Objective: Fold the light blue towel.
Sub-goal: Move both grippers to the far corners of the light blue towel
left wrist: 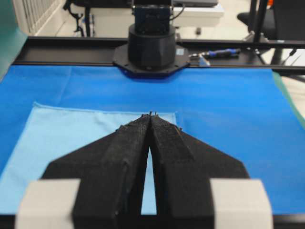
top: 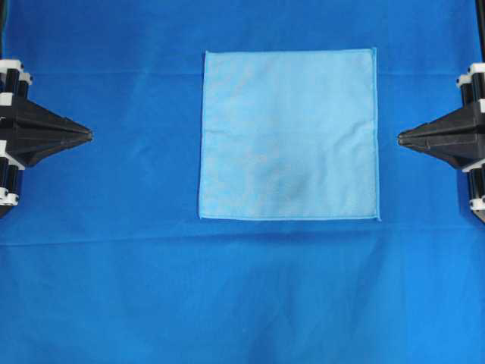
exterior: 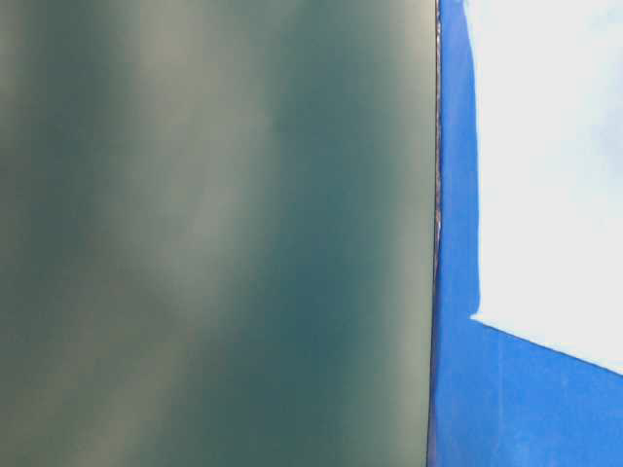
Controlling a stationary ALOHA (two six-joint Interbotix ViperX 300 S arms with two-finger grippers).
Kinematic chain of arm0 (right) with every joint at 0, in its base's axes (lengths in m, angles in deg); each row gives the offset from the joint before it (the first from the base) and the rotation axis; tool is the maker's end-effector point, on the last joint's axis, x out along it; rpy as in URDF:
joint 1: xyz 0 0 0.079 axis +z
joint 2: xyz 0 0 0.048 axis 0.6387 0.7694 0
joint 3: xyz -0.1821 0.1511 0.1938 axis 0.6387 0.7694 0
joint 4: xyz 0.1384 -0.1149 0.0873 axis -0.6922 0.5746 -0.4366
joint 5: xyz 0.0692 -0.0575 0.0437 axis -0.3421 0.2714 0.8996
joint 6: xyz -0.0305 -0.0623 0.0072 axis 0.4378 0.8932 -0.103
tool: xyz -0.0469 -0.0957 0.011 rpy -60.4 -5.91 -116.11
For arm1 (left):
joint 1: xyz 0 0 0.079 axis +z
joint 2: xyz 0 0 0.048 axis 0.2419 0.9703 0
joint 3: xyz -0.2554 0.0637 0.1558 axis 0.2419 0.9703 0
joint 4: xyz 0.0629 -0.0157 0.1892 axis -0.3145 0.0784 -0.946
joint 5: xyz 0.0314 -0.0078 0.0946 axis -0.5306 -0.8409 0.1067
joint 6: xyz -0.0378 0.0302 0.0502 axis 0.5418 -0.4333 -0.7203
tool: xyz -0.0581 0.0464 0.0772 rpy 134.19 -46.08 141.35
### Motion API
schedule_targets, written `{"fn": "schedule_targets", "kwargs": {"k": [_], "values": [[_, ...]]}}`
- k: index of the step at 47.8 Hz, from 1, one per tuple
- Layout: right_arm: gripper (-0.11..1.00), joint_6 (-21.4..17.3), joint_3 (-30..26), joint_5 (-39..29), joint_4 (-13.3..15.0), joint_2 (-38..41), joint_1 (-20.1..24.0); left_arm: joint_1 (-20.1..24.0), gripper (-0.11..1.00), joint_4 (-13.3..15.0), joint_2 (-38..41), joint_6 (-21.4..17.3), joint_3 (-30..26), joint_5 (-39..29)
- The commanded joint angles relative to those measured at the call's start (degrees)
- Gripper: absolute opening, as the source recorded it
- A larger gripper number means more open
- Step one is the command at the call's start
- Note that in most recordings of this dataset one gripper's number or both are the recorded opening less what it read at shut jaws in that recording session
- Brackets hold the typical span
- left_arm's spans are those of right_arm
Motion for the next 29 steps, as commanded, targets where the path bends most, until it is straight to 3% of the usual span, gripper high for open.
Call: {"fn": "schedule_targets", "kwargs": {"k": [1,12,29], "values": [[0.00,0.0,-1.0,0.4,-0.2,0.5,-0.1,0.4,0.00,1.0,1.1,0.2,-1.4,-0.1],[0.00,0.0,-3.8,-6.1,-0.4,3.3,-3.2,1.4,0.00,1.0,5.4,-1.0,-2.1,1.4],[0.00,-1.4,-4.0,-14.5,-0.4,5.3,-16.3,9.7,0.01,1.1,19.8,0.2,-5.4,7.1]]}}
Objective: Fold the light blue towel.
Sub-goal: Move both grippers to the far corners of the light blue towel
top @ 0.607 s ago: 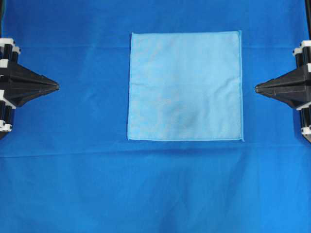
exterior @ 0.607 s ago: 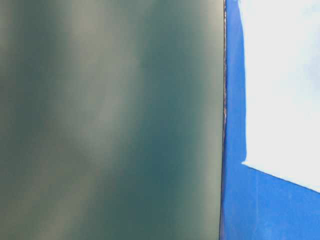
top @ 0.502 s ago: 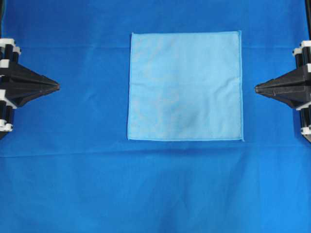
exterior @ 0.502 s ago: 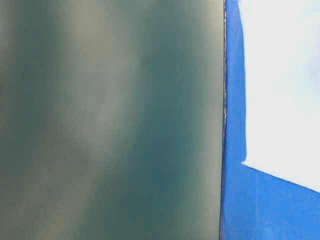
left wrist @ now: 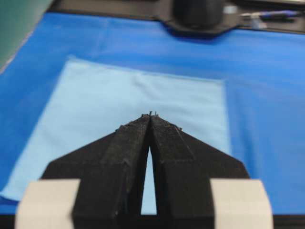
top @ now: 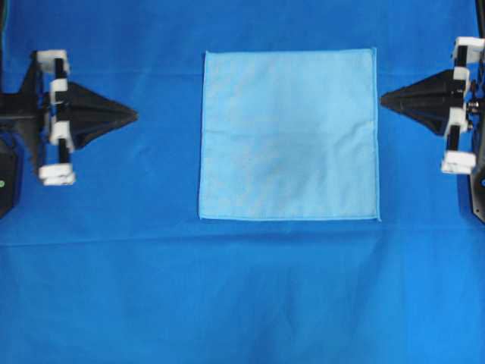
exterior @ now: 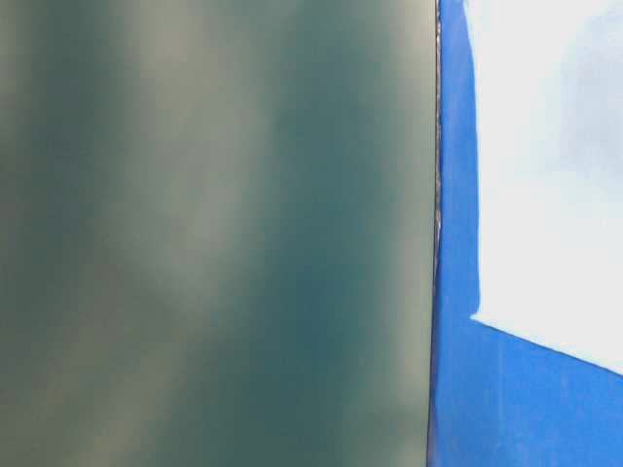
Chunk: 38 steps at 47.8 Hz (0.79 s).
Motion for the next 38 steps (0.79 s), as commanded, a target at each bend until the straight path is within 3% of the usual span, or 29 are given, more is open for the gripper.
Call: {"fn": "schedule_targets", "kwargs": {"k": [1,6,12,17,20,23,38], "values": [[0.00,-0.2,-1.3,-1.5,-0.2,0.6,-3.9,2.5,0.01,0.1,3.1,0.2,-2.6,1.3],[0.01,-0.2,-1.2,-3.3,-0.2,1.8,-8.3,5.4,0.09,0.1,6.9,0.2,-4.2,1.2],[0.04,0.1,-1.1,-5.2,0.0,5.1,-14.3,8.8,0.45,0.1,12.3,-0.9,-6.4,1.1],[0.34,0.4,-1.3,-6.2,0.3,9.1,-18.9,11.6,0.74,0.1,17.0,-1.0,-8.3,1.1],[0.51,0.7,-1.8,-6.8,0.7,12.1,-21.1,13.1,0.85,0.1,19.9,-1.0,-9.8,1.0],[0.60,0.8,-2.5,-7.4,1.5,15.4,-23.0,14.5,0.85,0.1,23.6,-1.1,-11.6,0.6],[0.54,0.9,-7.8,-7.4,5.8,31.3,-29.0,20.5,0.84,0.1,39.2,-1.0,-19.0,-0.9]]}}
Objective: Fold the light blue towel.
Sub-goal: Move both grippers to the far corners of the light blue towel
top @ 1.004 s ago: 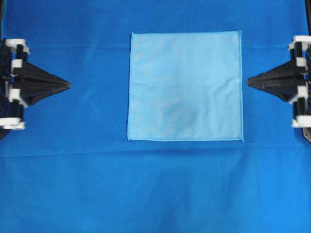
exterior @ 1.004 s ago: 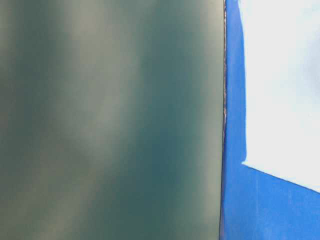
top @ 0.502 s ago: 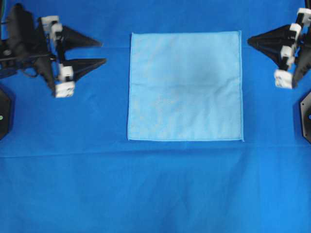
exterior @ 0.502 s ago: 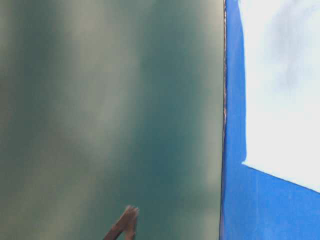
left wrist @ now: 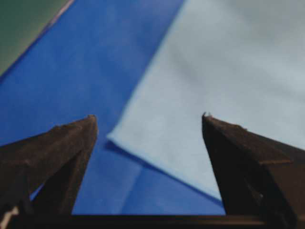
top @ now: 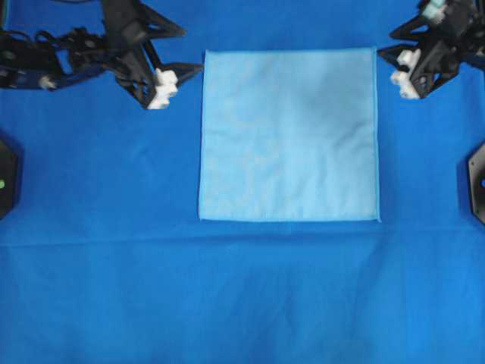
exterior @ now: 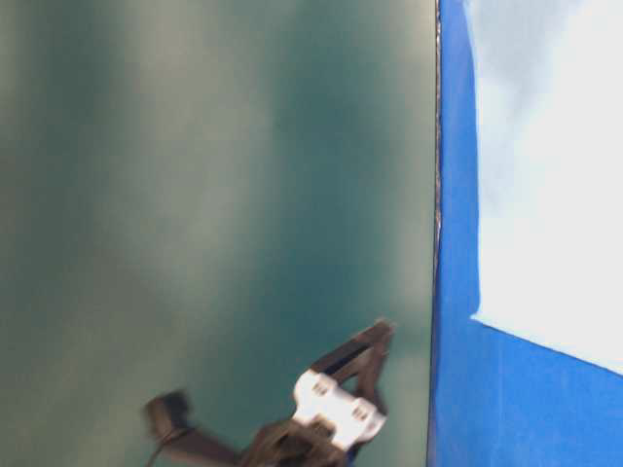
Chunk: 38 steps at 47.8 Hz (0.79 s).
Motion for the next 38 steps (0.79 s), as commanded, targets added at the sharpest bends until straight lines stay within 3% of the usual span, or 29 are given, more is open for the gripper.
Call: {"fn": "schedule_targets", "kwargs": {"k": [1,18,31,35,38], "values": [[0.54,0.1,-2.5,0.5,1.0,3.7,-1.2,1.2,0.84,0.0,2.9,0.0,-2.8,0.2],[0.54,0.1,-5.4,5.8,2.0,17.4,-2.0,3.5,0.84,0.0,14.6,0.0,-7.6,0.7],[0.52,0.1,-5.7,6.1,2.0,21.4,-2.8,3.5,0.82,0.0,17.8,0.0,-9.7,0.2],[0.45,0.2,-5.6,5.8,2.0,21.4,-2.8,3.5,0.79,-0.1,17.8,-0.1,-9.7,-0.8],[0.30,0.4,-5.6,5.9,2.1,21.4,-2.8,3.5,0.71,-0.1,17.8,-0.2,-9.7,-2.2]]}}
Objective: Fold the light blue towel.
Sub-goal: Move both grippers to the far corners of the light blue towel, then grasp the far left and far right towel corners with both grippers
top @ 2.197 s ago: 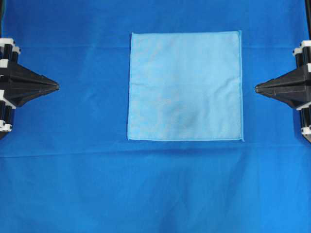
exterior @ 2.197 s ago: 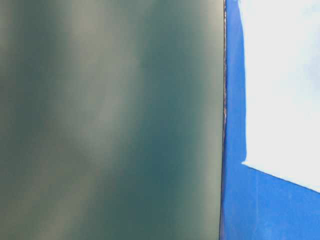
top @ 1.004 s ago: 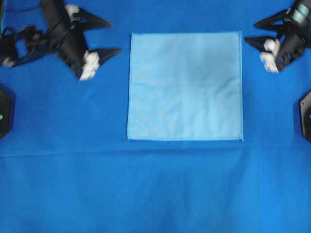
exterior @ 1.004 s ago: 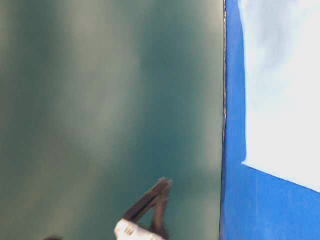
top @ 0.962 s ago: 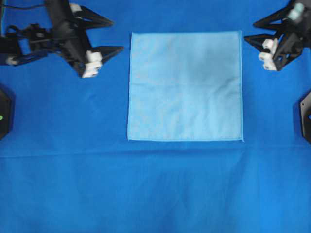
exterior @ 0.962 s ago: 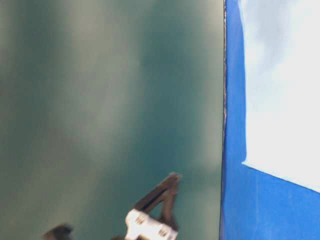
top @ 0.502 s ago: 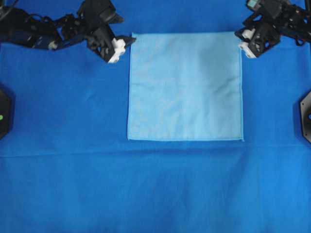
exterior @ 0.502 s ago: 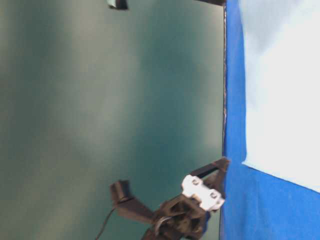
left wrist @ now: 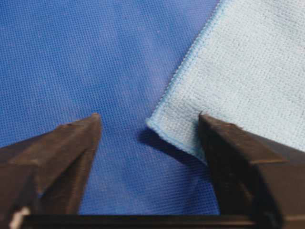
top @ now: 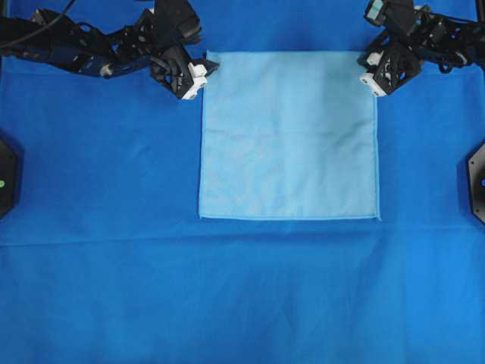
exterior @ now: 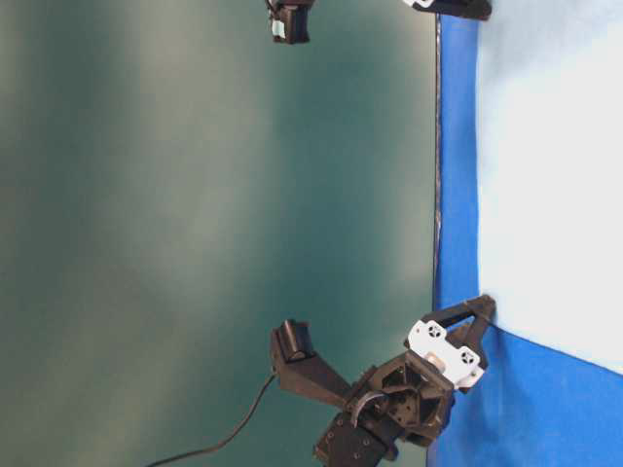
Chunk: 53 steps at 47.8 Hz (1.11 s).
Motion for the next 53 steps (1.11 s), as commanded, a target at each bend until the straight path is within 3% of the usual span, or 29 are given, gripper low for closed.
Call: {"fn": "schedule_targets", "kwargs": {"k": [1,5,10,13,35,53], "values": [[0.24,0.2,-0.6,0.1,0.2,-0.4,-0.2,0.1,0.68,-0.2,-0.7,-0.4,-0.7,-2.0],[0.03,0.1,-0.6,0.0,0.3,-0.5,-0.3,-0.1,0.44,-0.2,-0.8,-2.5,-0.8,-4.5],[0.02,0.1,-0.6,0.0,0.3,-0.5,-0.2,-0.5,0.14,-0.2,-1.1,-5.8,-1.2,-7.9],[0.02,0.1,-0.6,0.0,0.3,-0.5,-0.2,-0.6,0.03,-0.2,-1.4,-6.7,-1.6,-9.1],[0.02,-1.1,0.0,-3.8,-0.2,-10.4,0.0,-0.6,0.02,-0.2,-10.4,-10.0,-2.4,-11.6],[0.02,-1.1,0.5,-5.2,-1.3,-12.5,2.4,-2.7,0.02,-0.2,-11.2,-11.4,-2.2,-11.7]]}}
